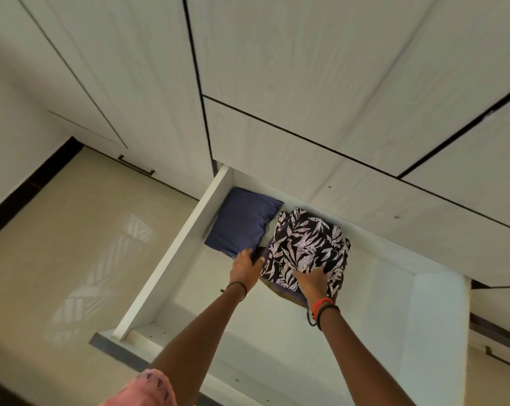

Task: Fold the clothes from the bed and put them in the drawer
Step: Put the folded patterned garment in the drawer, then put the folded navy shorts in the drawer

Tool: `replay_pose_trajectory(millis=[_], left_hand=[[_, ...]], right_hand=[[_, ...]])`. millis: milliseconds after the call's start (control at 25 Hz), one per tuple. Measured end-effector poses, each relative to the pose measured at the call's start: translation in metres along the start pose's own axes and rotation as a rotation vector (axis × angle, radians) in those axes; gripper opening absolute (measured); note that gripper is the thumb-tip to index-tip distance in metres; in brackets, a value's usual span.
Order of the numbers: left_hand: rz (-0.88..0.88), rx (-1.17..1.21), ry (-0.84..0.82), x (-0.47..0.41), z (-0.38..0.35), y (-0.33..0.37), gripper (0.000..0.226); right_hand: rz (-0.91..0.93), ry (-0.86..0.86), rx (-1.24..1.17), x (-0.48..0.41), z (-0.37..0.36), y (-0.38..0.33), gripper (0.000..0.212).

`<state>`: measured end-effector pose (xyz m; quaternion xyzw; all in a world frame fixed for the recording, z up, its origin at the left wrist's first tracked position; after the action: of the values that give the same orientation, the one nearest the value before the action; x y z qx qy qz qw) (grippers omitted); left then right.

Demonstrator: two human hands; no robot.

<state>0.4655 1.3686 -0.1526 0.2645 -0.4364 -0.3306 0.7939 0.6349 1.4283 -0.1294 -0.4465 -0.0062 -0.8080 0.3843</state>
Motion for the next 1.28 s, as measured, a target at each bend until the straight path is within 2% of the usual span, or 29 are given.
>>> replay_pose_trajectory(millis=[160,360,800,1280], left_hand=[[-0.007,0.116,0.121,0.045,0.036,-0.016,0.047],[0.056,0.315,0.288,0.115,0.099,-0.053,0.046],[0.308,0.549,0.73,0.284,0.251,-0.193,0.05],[0.48,0.754,1.079,0.496,0.342,-0.362,0.048]], right_hand=[[0.156,-0.049,0.034,0.051,-0.014,0.0,0.037],[0.294,-0.208,0.122,0.126,-0.055,-0.006,0.039],[0.579,-0.482,0.425,0.328,-0.21,-0.014,0.028],[0.718,-0.692,0.663,0.55,-0.367,0.107,0.029]])
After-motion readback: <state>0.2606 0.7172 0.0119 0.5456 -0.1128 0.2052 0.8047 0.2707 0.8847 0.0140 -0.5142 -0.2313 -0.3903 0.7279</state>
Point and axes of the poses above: each hand's wrist, its own x-axis away from the middle knuckle, its own z-axis out of the back of the hand, y = z × x, the point moved 4 cm from there along -x, towards the middle knuckle, and after that the axes turned 9 degrees about -z, right-handed, at the moved point
